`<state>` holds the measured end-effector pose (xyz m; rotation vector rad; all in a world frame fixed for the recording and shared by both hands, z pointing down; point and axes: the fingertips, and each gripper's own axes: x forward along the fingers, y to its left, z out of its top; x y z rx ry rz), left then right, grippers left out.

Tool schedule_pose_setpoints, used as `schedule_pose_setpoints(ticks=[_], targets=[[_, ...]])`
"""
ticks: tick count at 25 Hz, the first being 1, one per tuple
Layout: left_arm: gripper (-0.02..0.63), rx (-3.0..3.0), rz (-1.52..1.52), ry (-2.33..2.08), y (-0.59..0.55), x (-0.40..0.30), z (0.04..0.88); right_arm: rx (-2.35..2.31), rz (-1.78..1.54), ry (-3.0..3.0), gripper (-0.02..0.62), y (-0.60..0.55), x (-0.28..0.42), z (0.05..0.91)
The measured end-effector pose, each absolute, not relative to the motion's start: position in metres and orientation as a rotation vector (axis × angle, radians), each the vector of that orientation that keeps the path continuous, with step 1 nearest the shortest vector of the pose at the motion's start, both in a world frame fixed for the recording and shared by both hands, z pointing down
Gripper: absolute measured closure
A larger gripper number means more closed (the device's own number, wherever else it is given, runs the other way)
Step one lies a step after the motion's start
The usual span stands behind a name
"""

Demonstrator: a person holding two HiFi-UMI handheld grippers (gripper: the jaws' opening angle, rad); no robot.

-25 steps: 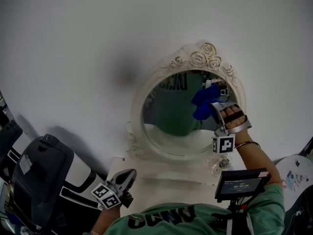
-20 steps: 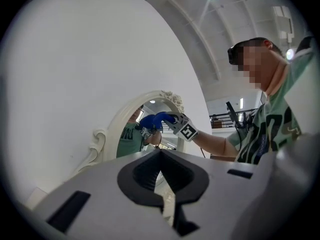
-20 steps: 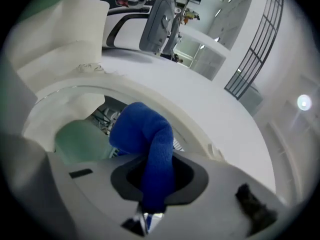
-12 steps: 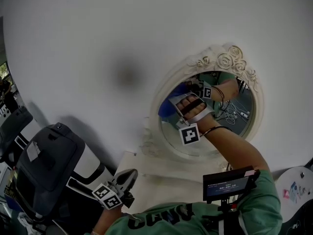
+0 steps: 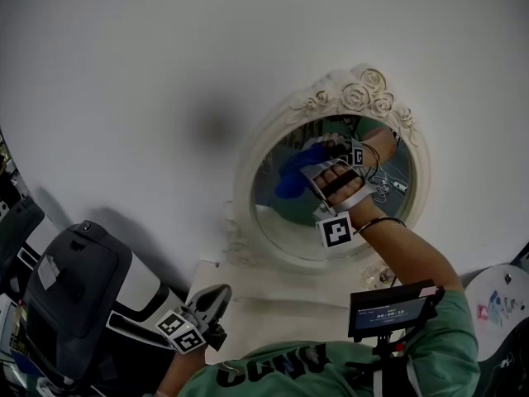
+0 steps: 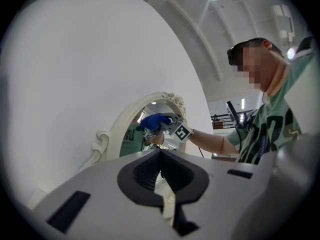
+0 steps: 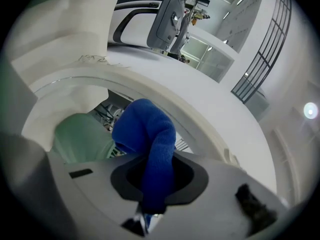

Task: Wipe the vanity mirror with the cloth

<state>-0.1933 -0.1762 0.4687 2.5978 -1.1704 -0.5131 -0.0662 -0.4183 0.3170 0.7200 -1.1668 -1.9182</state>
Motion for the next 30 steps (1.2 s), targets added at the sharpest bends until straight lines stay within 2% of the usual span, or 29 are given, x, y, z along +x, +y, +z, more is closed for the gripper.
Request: schedule_pose_setpoints(ticks=[11,16,23,25,30], targets=[[0.606,2.665,-0.474,-0.982,-0.203,-0.135,0.462,0.920,-1.676,-0.944,0.546,-0.419,0.163,0.307],[0.606,2.681,-0.462,-0.930,-0.205,-0.119,0.460,0.955,-1.569,-0.940,0.546,-0.418,0.211,0.313],[0.606,2.667,-0.466,-0.966,-0.201,-0.128,0.463,0.984,-1.561,-0.950,0.546,-0.414,0.198,0.305],[0.606,2.656,-0.471,-0.994,-0.198,-0.138,0.464,0.969,-1.623,-0.990,0.546,-0.406,0.164,0.302],[0.606,2.638,-0.501,-1.052,-0.187,-0.156,0.464,0.854,-1.848,-1.123,0.546,-0.392,0.032,0.302]])
